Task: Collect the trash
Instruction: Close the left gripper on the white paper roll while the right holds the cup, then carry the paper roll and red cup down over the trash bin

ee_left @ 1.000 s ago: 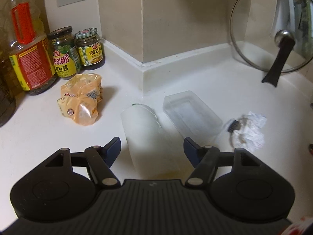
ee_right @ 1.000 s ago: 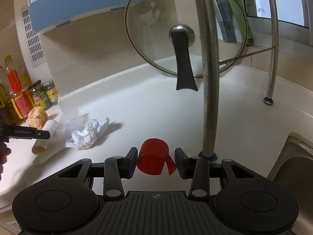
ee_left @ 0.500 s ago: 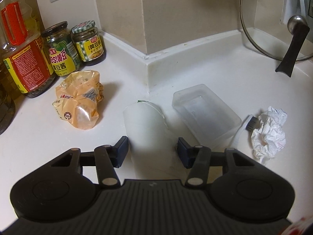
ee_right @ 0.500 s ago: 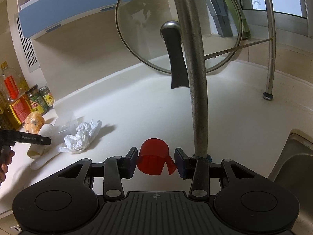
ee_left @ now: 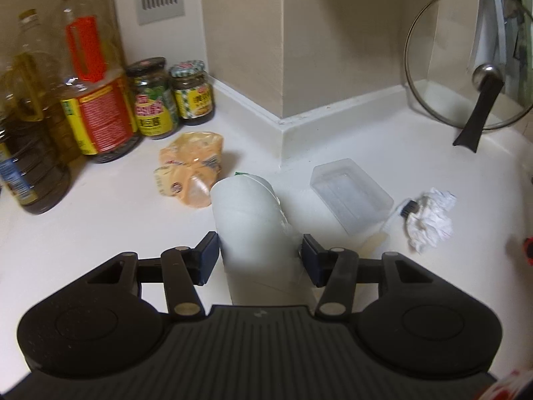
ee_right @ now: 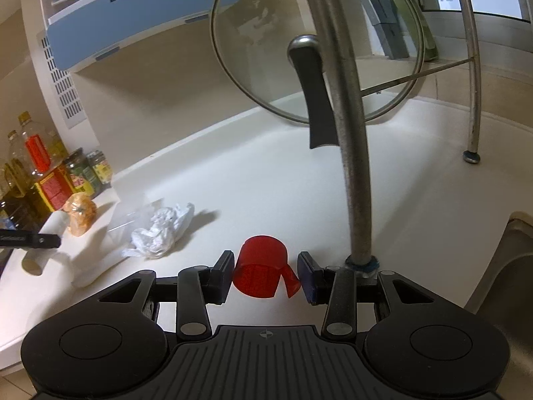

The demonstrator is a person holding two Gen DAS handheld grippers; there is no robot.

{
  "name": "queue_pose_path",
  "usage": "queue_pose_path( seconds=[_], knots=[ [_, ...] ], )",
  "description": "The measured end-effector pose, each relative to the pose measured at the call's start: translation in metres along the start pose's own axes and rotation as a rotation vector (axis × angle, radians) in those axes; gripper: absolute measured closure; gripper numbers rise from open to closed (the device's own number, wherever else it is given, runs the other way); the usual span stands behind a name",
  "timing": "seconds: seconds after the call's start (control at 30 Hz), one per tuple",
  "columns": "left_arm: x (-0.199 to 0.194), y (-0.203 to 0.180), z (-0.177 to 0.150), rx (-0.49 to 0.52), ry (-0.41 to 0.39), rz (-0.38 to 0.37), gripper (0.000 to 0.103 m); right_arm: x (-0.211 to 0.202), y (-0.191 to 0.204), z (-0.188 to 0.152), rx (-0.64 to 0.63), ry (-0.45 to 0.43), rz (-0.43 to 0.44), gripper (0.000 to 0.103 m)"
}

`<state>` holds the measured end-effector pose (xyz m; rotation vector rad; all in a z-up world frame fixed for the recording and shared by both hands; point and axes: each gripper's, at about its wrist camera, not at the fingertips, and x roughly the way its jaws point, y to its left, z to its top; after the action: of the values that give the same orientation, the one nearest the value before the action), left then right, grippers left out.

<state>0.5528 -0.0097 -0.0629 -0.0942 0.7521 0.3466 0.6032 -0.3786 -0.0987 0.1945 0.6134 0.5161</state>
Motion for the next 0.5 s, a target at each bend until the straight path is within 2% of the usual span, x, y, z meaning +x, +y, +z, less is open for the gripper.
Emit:
queue_pose_path(
  seconds=[0.23,0.5],
  knots=[
    [-0.068,0.021,-0.033,-0.028,-0.033,-0.03,0.053,-0.023,0.018,-0.008,0.02,-0.008,0.055,0.061],
    [-0.14,0.048,-0.088,-0.037,-0.037,-0.073,0.052,-0.073,0.075,-0.035,0.031,-0.01,0.167,0.061]
  ],
)
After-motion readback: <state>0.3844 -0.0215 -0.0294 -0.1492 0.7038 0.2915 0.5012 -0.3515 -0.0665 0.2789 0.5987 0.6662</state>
